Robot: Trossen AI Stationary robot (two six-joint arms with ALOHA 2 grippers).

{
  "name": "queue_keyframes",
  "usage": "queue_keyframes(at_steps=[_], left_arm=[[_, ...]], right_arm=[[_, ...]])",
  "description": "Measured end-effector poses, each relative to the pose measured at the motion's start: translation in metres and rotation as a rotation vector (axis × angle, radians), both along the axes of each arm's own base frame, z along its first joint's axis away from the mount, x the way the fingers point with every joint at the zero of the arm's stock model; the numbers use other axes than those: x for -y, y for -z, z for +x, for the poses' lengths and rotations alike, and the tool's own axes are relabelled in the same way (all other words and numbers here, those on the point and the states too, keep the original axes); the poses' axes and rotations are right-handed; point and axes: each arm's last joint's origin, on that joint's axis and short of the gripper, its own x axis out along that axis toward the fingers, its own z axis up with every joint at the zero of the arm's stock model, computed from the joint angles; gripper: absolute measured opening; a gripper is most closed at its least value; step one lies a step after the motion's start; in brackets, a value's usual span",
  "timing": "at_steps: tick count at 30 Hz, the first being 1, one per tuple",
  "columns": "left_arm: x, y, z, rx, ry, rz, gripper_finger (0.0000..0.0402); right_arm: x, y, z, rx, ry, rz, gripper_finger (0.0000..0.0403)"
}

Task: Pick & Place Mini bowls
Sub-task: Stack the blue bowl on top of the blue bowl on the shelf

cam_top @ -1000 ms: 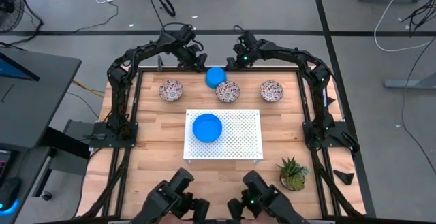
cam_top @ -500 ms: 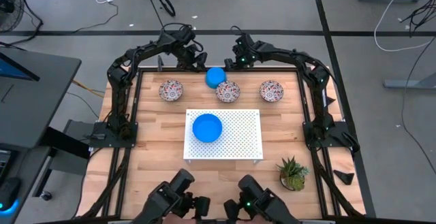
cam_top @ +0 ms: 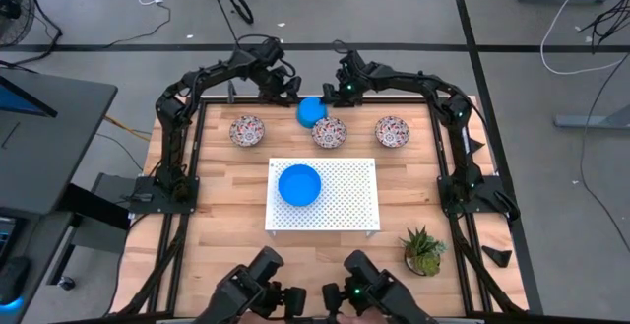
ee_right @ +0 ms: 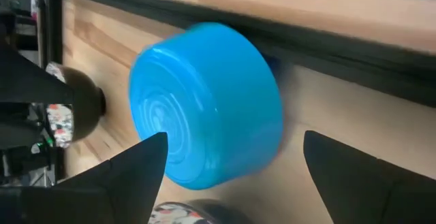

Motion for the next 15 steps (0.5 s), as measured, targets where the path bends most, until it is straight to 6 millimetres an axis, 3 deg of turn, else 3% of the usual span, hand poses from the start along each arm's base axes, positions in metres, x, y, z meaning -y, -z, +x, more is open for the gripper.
queue_keyframes(at_steps=[15], left_arm=[[-0.0038, -0.0018, 0.0051, 0.001, -0.078, 0.035, 0.0234]], right_arm=[[0.0023, 0.0046, 0.0031, 0.031, 0.109, 0.125, 0.0327]])
